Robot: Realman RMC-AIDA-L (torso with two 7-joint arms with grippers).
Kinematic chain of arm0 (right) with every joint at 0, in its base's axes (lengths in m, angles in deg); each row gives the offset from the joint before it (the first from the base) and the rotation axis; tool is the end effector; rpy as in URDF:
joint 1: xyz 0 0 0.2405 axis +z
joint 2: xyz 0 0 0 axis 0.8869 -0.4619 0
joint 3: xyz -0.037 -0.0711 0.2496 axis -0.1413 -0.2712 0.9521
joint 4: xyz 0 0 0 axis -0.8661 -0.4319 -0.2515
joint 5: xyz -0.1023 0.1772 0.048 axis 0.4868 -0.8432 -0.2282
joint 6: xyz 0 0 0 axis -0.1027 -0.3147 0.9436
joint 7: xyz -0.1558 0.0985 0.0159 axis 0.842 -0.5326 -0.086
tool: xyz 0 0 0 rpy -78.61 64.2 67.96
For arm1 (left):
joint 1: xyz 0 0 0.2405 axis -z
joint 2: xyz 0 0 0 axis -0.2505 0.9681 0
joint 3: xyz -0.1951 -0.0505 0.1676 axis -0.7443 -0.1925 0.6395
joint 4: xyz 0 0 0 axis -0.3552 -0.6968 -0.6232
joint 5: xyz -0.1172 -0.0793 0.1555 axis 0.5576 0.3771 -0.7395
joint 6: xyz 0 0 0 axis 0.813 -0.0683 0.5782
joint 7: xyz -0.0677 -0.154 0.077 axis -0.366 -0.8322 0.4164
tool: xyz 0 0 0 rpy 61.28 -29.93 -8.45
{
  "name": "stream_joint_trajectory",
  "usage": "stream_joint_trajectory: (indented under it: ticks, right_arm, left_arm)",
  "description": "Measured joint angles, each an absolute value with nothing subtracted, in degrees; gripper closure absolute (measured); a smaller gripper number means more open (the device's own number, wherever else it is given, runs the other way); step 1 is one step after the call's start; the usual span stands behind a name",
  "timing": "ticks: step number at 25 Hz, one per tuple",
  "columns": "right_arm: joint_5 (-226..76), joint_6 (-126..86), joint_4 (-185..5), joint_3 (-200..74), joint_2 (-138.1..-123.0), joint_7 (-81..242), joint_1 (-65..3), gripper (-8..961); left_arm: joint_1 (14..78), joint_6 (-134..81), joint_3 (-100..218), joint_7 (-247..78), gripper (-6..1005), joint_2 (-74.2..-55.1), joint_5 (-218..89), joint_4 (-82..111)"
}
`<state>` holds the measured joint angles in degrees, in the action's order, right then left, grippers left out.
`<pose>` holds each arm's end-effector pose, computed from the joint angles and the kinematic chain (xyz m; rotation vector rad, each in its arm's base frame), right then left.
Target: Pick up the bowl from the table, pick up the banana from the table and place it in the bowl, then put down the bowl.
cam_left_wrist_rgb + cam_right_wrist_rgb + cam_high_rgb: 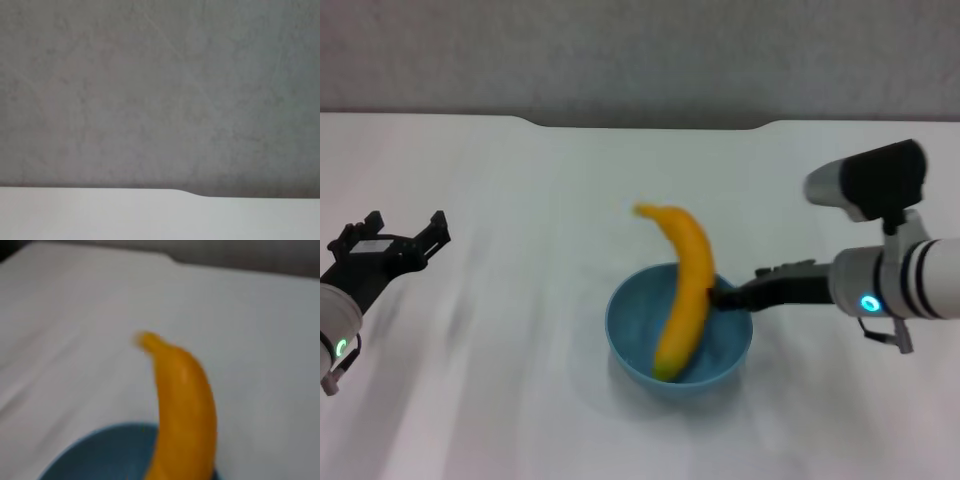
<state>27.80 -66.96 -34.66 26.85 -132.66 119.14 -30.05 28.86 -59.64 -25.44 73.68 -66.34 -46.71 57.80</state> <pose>0.2275 0.4190 -0.1014 -2.3638 1.0571 0.1292 -0.3298 0.4003 -0.0220 -1.6935 -0.8488 -0.5508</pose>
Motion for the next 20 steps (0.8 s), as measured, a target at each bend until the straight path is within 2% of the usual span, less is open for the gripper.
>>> stream_joint_trajectory:
  ticks: [11,20]
  right_arm:
    - [15.2,-54.9,-23.2,28.7,-132.93,140.3,-46.5,89]
    - [-13.9,-53.8,-30.2,29.4,-133.07,170.2,-47.9,98]
  left_arm:
    - [29.1,-68.4,-25.4,70.3,109,-66.36,-46.6,51.9]
    - [32.2,-72.4,-24.7,66.1,109,-66.47,-47.0,45.6]
